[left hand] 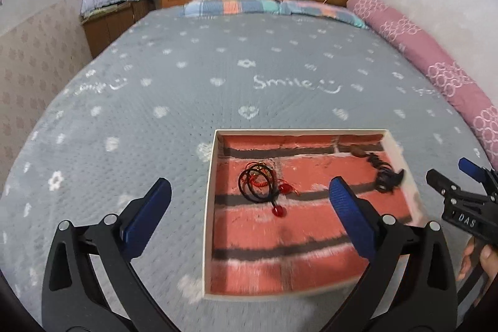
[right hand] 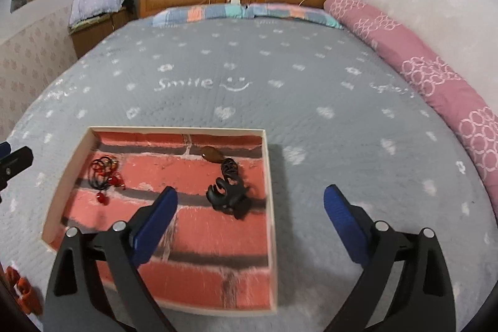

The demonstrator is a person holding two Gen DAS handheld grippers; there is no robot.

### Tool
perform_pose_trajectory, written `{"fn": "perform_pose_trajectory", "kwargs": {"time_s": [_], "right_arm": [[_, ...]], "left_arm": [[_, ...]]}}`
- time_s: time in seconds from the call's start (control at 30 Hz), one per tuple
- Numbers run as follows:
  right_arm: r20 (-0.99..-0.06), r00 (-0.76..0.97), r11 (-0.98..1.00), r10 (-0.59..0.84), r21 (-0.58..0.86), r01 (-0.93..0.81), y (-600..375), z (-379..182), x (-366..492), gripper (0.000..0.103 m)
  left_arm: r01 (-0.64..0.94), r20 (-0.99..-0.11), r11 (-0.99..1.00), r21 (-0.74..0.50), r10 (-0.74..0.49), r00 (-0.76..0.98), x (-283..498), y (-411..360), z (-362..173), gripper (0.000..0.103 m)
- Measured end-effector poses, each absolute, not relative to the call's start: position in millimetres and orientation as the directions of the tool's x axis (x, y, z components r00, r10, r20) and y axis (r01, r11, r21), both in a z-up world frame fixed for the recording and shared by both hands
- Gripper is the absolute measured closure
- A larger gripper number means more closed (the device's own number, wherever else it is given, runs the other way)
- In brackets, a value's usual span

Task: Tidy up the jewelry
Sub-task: 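Open both tools to release the hair tie and claw clip, then withdraw both tools back toward the remaining jewelry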

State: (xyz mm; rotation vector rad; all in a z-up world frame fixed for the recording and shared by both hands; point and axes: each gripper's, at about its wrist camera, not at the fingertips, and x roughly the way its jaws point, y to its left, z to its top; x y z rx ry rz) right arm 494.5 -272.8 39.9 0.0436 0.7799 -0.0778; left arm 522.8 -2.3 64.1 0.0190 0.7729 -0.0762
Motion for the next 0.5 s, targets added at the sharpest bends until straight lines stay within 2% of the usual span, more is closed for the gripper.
{"fn": "perform_pose_trajectory", "kwargs": {"time_s": [0.2, 0.5], "right_arm": [[-0.682, 0.73, 0.993, -0.048, 0.047, 0.11, -289.6, 61.7, 444.9, 0.004], [-0.682, 0.724, 0.982, -0.103, 0.046, 0.182, -308.9, 57.9, 380.4, 0.004]], "left_arm": [[0.078, -0.645, 0.996, 0.037, -0.036, 0.763, 462.8, -3.9, 93.3, 0.005], [0.129, -0.584, 0.992, -0.006, -0.108, 0.805, 379.6, -8.7, 101.5, 0.005]]}}
